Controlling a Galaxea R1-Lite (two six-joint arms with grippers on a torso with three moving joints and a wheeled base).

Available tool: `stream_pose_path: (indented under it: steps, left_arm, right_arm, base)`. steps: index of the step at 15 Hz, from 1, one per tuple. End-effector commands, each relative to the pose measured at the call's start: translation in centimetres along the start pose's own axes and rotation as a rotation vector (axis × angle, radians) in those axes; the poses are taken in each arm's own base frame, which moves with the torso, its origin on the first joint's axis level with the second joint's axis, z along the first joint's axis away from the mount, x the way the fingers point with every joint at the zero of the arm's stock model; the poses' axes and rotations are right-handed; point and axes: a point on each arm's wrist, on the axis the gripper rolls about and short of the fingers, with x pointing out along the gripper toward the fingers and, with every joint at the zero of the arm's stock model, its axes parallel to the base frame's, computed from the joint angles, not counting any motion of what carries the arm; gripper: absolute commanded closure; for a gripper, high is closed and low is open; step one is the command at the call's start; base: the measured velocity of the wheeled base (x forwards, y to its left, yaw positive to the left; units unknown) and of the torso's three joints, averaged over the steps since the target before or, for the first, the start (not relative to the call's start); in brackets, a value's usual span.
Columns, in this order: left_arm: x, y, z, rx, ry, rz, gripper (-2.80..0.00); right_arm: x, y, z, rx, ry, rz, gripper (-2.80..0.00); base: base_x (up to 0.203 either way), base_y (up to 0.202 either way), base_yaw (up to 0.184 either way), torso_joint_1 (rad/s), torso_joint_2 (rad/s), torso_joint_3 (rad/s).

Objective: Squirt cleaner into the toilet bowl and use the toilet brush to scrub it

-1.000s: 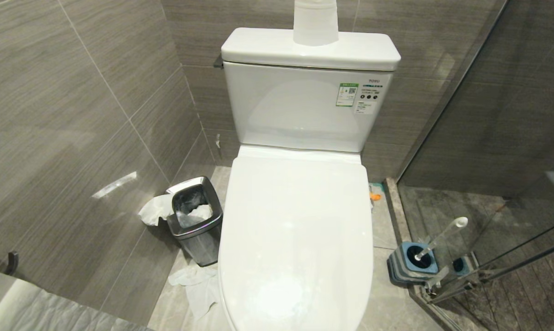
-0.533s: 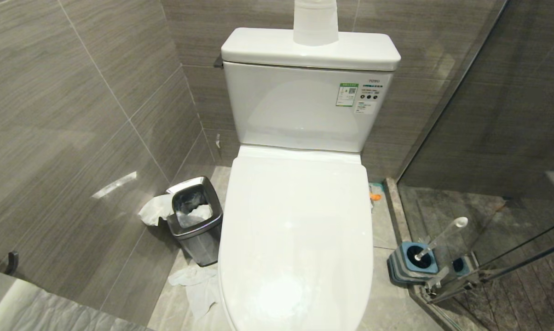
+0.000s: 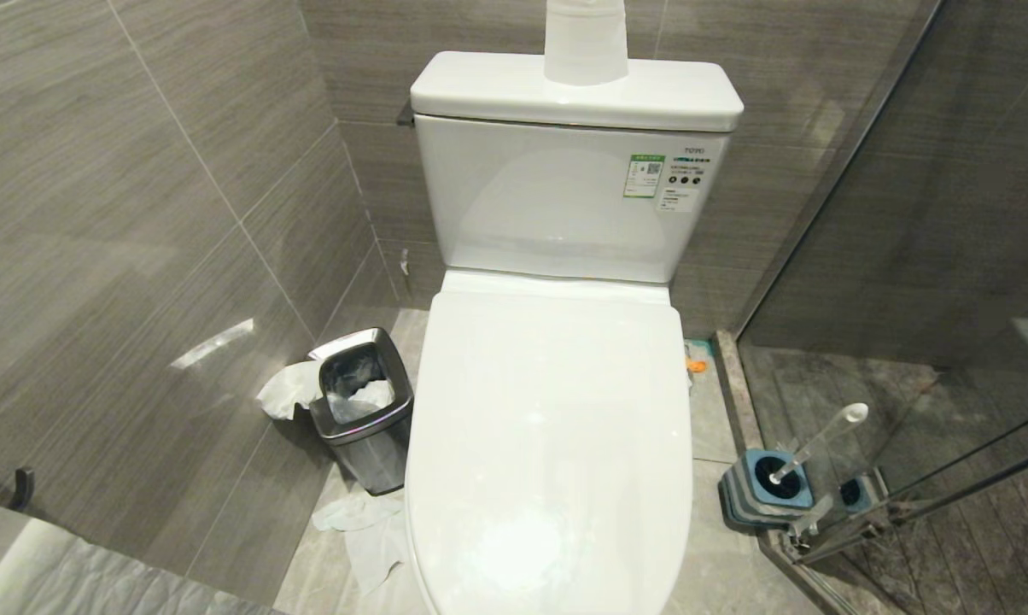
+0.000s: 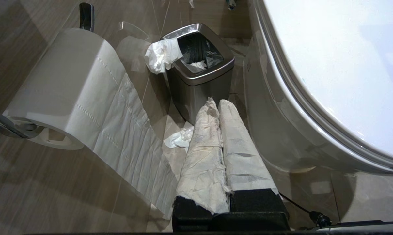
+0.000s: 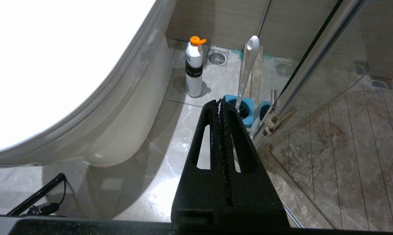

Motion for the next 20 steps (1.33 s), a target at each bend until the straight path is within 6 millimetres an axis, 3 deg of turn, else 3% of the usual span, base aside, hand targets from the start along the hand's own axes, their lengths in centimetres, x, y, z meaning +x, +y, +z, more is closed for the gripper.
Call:
stream_pose_path:
  steps: [1, 20]
  left_arm:
    - [0.02, 0.0, -0.04, 0.001, 0.003, 0.0, 0.0]
    - [0.02, 0.0, -0.05, -0.005, 0.005, 0.0, 0.0]
  right_arm:
    - [0.01, 0.0, 0.0, 0.0, 0.001, 0.001, 0.0]
    - [0.01, 0.0, 0.0, 0.0, 0.001, 0.0, 0.0]
  base:
    - [0.0, 0.0, 0.0, 0.0, 0.0, 0.0]
    - [0.0, 0.0, 0.0, 0.0, 0.0, 0.0]
